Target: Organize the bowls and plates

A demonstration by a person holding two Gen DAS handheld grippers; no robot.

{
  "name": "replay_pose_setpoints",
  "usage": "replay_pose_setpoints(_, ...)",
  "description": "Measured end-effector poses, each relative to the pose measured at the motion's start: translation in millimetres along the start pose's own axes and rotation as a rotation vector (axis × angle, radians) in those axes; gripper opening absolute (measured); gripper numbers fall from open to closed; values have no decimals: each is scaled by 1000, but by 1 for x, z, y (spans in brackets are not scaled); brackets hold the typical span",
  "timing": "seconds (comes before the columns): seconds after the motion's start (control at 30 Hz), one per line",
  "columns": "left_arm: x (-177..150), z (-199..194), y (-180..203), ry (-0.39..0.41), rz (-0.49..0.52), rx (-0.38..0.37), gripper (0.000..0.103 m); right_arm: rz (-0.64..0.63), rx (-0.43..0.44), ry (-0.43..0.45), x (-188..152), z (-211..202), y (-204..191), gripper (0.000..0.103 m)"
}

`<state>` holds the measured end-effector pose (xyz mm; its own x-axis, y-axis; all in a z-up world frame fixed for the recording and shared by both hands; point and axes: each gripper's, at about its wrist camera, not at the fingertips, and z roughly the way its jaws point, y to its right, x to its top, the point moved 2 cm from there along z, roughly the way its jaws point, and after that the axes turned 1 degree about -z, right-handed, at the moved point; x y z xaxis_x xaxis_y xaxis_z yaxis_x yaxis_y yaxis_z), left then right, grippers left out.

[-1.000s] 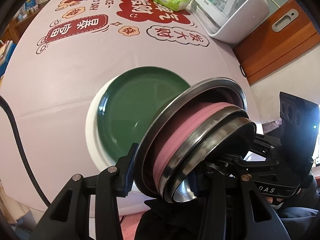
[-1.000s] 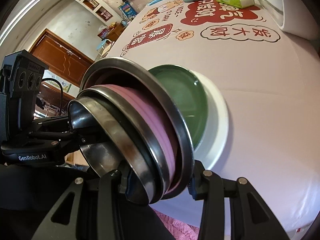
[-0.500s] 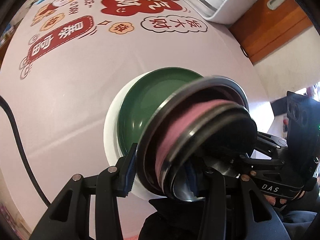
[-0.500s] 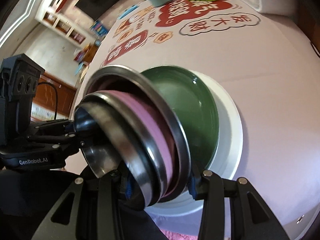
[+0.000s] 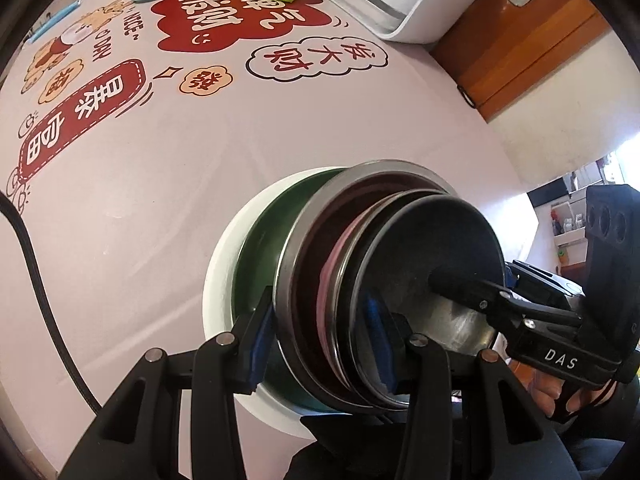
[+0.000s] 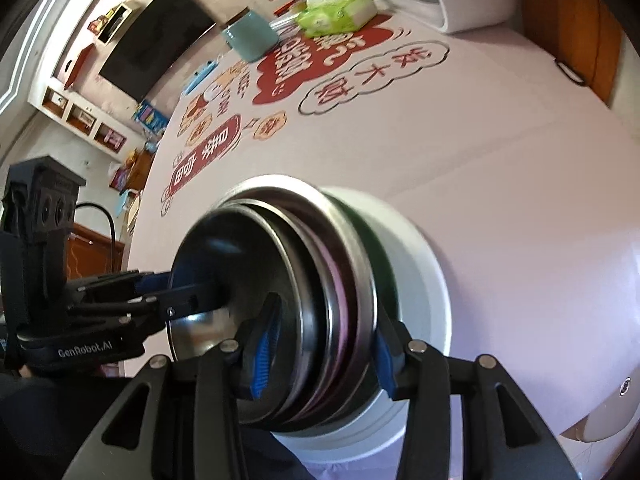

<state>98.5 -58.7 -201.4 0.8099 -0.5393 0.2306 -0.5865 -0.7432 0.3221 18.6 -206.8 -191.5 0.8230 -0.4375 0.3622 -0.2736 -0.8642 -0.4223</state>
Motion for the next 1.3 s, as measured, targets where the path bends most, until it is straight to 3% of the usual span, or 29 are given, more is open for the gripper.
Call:
replay_pose_setpoints(0.4,-6,-23,-8,107,-52,-68,42,-12,-64,100,10,-32,-14,44)
replay_pose_setpoints(0.53,-12,-30,-9,139,-87,-61,42,-40,-57,121,9,-38,-24,50)
replay_pose_setpoints(0.8,-37,-50,-15,211,-199,-11,42,-168,-29,80,6,-43,-40,57)
replay_pose_setpoints(0.9,-49,-60,-14,246,-253,11,46,-225,-1,81,5,-48,-44,65)
replay_pose_setpoints(1.03,-68,-69,-7,281,-319,77,48,-287,37,68,-3,-57,-44,70)
replay_pose_setpoints(1.13,-84,-76,0,308,-378,101,60,-323,57,64,-11,-65,-40,70)
replay_pose_setpoints(1.3,-110,-83,30,367,-418,173,67,-349,55,63,-23,-80,-28,80)
